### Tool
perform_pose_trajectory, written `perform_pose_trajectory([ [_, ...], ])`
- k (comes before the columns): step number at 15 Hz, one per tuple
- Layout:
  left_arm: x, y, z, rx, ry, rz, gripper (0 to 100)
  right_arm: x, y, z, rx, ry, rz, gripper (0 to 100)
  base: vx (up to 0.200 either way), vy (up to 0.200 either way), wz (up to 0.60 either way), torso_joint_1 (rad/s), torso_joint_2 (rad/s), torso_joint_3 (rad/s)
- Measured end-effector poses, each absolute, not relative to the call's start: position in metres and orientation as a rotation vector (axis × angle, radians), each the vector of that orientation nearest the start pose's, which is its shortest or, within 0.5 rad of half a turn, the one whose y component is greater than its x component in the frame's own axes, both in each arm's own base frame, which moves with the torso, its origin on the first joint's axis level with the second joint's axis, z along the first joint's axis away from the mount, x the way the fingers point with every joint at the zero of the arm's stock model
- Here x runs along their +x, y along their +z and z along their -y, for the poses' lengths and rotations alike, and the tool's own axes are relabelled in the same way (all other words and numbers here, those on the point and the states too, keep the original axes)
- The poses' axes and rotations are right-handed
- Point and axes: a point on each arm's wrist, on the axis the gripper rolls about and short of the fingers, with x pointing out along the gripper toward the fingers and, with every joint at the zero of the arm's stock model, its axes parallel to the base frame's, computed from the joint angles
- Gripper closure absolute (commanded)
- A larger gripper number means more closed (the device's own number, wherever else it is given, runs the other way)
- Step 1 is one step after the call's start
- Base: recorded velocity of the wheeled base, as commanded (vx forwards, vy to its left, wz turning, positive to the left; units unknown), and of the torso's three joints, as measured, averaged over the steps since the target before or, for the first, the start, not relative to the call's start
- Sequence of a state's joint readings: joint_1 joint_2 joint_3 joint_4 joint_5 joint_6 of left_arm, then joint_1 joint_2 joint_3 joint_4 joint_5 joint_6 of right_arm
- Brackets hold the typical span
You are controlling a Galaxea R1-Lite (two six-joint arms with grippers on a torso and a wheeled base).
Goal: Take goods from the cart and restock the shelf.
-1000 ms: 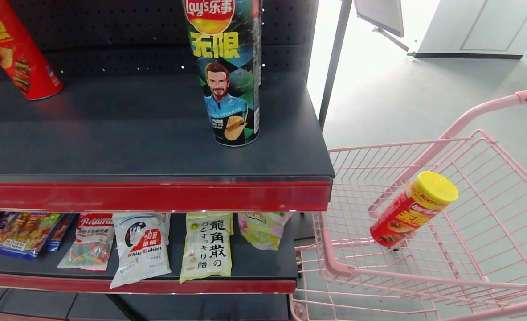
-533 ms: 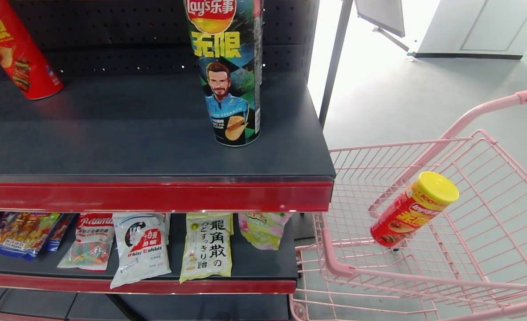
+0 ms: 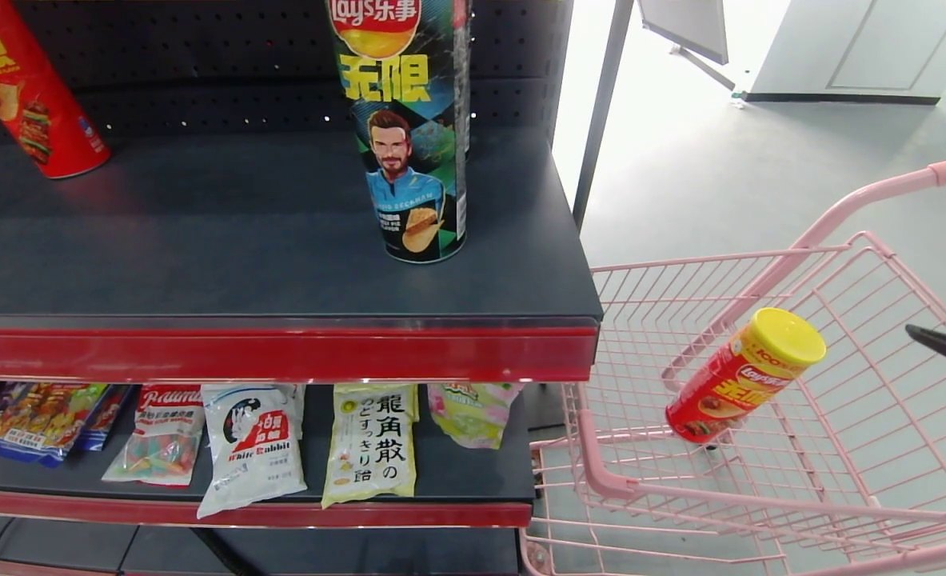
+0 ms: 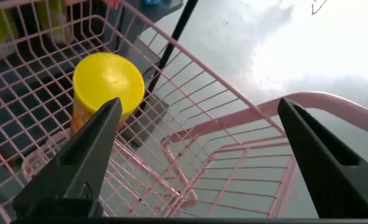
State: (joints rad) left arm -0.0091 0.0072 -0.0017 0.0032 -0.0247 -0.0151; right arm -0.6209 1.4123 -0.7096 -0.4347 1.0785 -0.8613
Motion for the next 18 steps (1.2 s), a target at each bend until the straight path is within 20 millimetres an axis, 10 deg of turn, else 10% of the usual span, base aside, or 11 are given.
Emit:
perform_pose_trajectory([
  [6, -0.022, 0.076, 0.000, -0.015, -0.034, -0.009, 0, 0.216, 0.157, 0.104, -0.509, 0.664, -0.070, 0, 0.000, 0.000, 0.00, 0.000, 0.00, 0.000],
  [18, -0.022, 0.076, 0.000, -0.015, -0.034, -0.009, 0, 0.256, 0.110, 0.095, -0.373, 0.799, -0.172, 0, 0.000, 0.000, 0.00, 0.000, 0.00, 0.000],
])
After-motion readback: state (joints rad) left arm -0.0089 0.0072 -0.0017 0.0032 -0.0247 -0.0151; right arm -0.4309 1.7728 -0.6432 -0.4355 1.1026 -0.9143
